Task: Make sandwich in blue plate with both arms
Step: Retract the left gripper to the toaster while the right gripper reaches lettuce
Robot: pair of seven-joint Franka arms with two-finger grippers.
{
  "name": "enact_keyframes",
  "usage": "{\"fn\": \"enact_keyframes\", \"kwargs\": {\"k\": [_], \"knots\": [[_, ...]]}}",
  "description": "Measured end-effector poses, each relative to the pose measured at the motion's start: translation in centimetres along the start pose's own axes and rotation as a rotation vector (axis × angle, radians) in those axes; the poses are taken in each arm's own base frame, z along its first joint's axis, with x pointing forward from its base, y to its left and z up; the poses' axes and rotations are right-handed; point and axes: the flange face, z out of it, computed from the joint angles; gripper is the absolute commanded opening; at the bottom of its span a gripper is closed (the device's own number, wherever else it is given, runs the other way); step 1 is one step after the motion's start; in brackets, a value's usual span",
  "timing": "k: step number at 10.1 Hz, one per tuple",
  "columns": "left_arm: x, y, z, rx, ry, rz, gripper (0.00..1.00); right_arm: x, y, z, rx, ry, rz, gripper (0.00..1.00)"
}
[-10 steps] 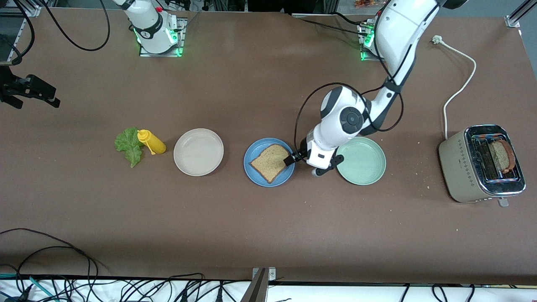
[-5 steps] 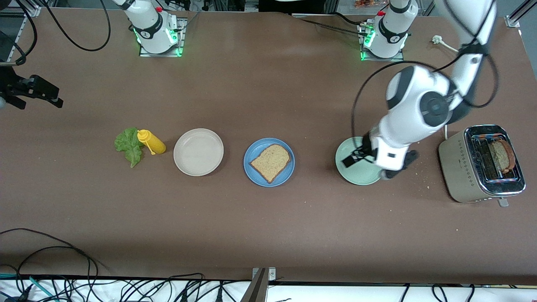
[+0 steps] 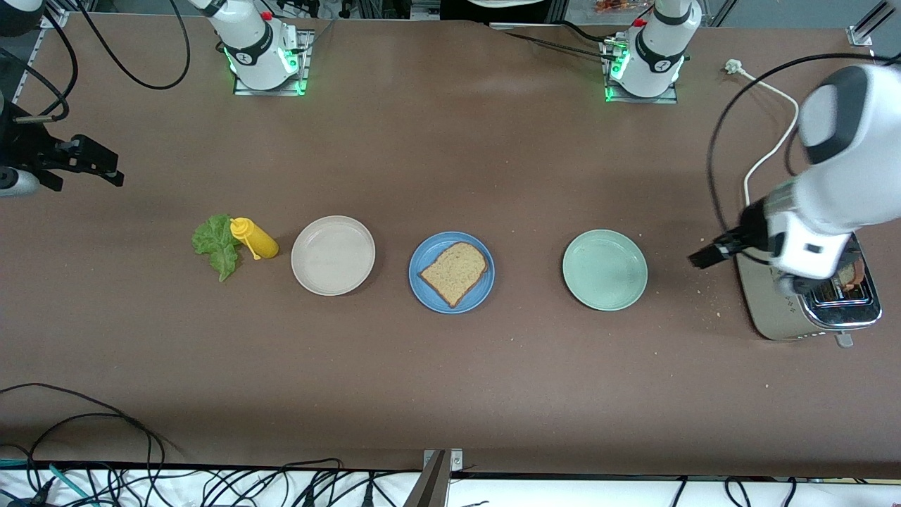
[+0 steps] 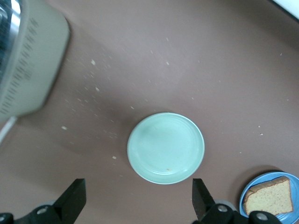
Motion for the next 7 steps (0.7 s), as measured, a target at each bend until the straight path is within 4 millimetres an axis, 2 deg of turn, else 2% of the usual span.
{"fn": "enact_keyframes", "kwargs": {"k": [2,3,5,7], "knots": [[2.3,-4.0,-3.0,0.017,0.012,0.067,1.00,1.0,0.5,2.1,0.003,-0.030,-0.023,1.00],[2.9,-5.3,-4.1,0.062,0.031,0.122,1.00,1.6,1.2,4.2,0.008,-0.064,-0.026,1.00],[2.7,-5.4,-5.4,0.088,0.042,0.178,1.00,3.3,3.0,9.8,0.018,-0.135,-0.008,1.00],[2.8,-5.4,-6.0,0.085,0.050,0.190,1.00,4.9,4.9,17.1,0.022,-0.188,0.014,1.00]]}}
